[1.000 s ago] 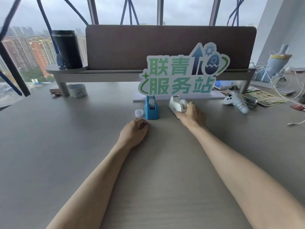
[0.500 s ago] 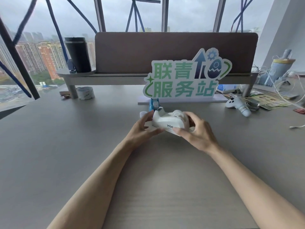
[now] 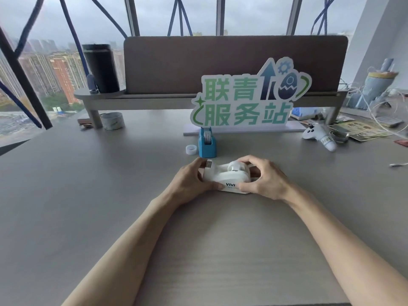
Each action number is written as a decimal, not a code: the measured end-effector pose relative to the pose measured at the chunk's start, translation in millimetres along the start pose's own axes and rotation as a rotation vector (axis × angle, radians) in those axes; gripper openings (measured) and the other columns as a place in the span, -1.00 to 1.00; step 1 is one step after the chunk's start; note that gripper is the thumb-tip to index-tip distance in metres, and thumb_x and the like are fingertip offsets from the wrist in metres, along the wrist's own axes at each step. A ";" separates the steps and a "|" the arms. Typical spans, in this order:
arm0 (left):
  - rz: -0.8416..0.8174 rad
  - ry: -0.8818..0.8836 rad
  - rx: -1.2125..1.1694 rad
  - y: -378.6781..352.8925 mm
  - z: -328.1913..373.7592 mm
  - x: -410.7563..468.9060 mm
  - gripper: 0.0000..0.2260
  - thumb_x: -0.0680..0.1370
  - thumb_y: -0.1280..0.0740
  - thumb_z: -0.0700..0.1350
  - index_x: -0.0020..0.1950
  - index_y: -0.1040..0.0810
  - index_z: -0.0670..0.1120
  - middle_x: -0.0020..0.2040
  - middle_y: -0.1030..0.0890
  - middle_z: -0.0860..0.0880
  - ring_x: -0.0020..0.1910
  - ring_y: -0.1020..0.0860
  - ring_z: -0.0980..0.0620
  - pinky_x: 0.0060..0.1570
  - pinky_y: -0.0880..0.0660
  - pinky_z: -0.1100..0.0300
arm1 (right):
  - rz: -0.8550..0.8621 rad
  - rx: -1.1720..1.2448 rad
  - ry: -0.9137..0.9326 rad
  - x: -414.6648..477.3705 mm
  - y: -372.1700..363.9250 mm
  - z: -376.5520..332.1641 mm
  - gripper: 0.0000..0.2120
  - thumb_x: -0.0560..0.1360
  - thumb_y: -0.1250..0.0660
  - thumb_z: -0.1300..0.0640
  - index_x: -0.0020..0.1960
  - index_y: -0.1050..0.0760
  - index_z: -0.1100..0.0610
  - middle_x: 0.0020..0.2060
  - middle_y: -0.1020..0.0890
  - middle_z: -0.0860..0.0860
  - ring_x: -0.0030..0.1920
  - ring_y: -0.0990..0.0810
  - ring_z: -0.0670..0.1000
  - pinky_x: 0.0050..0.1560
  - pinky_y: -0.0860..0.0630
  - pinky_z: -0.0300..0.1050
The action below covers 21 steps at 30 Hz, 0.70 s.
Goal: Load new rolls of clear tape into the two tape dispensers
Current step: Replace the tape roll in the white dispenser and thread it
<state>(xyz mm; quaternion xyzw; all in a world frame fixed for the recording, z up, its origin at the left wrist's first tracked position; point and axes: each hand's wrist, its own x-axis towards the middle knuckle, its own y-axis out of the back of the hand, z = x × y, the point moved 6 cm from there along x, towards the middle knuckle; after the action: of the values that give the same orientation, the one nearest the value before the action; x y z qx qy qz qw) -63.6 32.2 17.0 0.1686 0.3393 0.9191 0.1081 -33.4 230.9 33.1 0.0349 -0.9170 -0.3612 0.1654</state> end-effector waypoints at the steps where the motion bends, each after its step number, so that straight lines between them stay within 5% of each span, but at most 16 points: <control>1: 0.000 -0.009 -0.002 0.7 0.1 -0.5 -0.40 0.30 -0.56 0.11 0.27 -0.43 0.08 -0.13 -0.51 0.24 -0.28 -0.50 0.21 -0.26 -0.41 0.43 | -0.010 -0.019 0.019 0.3 -1.1 -1.2 -0.45 0.21 -0.51 0.06 0.19 -0.51 -0.13 -0.08 -0.68 -0.13 -0.07 -0.65 -0.07 0.02 -0.59 -0.12; 4: -0.011 -0.053 -0.028 0.8 2.6 -2.6 -0.38 0.35 -0.52 0.13 0.34 -0.39 0.11 0.07 -0.50 0.13 -0.24 -0.50 0.18 -0.15 -0.45 0.29 | -0.014 -0.048 0.101 0.2 -3.2 -10.0 -0.42 0.31 -0.44 0.06 0.33 -0.45 -0.12 0.03 -0.59 -0.15 -0.03 -0.58 -0.12 0.03 -0.54 -0.24; 8: -0.012 -0.073 -0.039 -0.3 3.1 -3.4 -0.46 0.35 -0.51 0.16 0.28 -0.44 0.11 0.16 -0.53 0.07 -0.14 -0.52 0.11 -0.07 -0.50 0.18 | 0.037 -0.098 0.207 -0.9 -3.2 -21.7 -0.61 0.45 -0.36 0.02 0.28 -0.53 -0.03 0.07 -0.60 -0.19 -0.09 -0.52 -0.31 0.03 -0.42 -0.41; 13: -0.020 -0.060 -0.055 0.0 2.5 -1.9 -0.44 0.36 -0.51 0.12 0.30 -0.43 0.06 0.14 -0.53 0.06 -0.19 -0.50 0.18 -0.17 -0.45 0.31 | 0.150 -0.143 0.297 -0.9 2.8 -27.6 -0.74 0.55 -0.30 0.02 0.18 -0.61 0.06 0.09 -0.67 -0.10 0.09 -0.61 -0.18 0.13 -0.55 -0.13; 21: -0.019 -0.036 -0.020 -0.4 1.2 -0.2 -0.40 0.35 -0.51 0.13 0.34 -0.43 0.07 0.12 -0.51 0.09 -0.22 -0.50 0.10 -0.18 -0.43 0.31 | 0.258 -0.109 0.132 7.6 13.4 -19.2 -0.87 0.44 -0.44 0.04 -0.02 -0.69 -0.04 -0.09 -0.73 -0.08 -0.10 -0.61 -0.09 -0.03 -0.57 -0.01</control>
<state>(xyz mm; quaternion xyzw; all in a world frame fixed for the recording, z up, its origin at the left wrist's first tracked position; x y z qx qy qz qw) -62.9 33.2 17.6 0.1807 0.3295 0.9183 0.1246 -33.6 226.9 57.4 -0.0684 -0.8801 -0.3832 0.2720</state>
